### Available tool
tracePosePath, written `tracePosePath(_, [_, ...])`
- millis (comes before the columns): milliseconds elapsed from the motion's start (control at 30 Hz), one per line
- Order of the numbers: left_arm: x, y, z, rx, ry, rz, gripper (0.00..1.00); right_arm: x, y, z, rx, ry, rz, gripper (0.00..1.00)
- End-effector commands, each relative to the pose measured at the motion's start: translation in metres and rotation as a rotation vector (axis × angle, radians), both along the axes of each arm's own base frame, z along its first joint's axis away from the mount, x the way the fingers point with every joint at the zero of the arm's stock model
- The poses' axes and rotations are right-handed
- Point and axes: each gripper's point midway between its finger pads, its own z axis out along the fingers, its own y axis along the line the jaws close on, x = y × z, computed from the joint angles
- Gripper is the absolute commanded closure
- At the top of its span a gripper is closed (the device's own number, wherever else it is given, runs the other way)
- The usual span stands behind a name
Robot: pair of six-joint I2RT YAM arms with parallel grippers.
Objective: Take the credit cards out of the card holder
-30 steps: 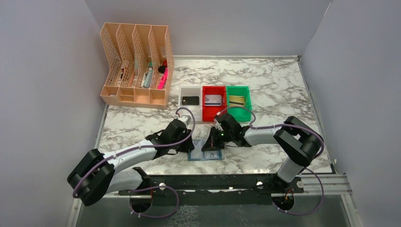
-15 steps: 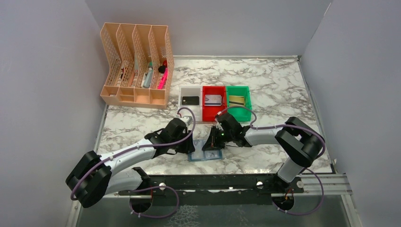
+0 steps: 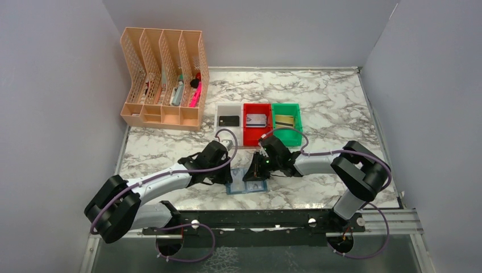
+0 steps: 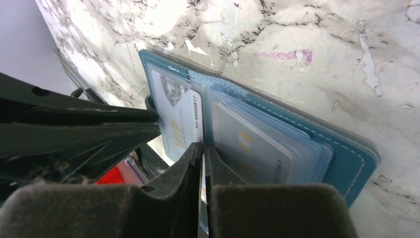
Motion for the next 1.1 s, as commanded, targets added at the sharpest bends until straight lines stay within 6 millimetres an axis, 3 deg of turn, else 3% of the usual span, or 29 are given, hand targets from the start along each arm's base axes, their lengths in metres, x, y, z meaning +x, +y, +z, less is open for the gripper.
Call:
tracePosePath(0, [-0.009,0.003,-0.017,0.022,0.044,-0.006,0.87,0.002,-0.003,0.001,-0.02,-0.028,-0.006,0.86])
tracePosePath(267, [-0.014,0.019,-0.042,0.074,0.06,0.045,0.94,0.007,-0.011,0.003,-0.068,-0.059,-0.027,0.78])
tracePosePath(467, [-0.015,0.02,-0.048,0.083,0.066,0.048,0.96,-0.004,0.004,0.01,0.042,-0.018,0.037,0.76])
tracePosePath(767, [-0.015,0.022,-0.048,0.083,0.055,0.057,0.97,-0.004,0.01,0.025,0.099,-0.031,0.043,0.98])
tracePosePath(1067, [-0.013,0.029,-0.052,0.118,0.044,0.073,0.98,0.002,-0.008,0.022,0.07,-0.035,0.002,0.99])
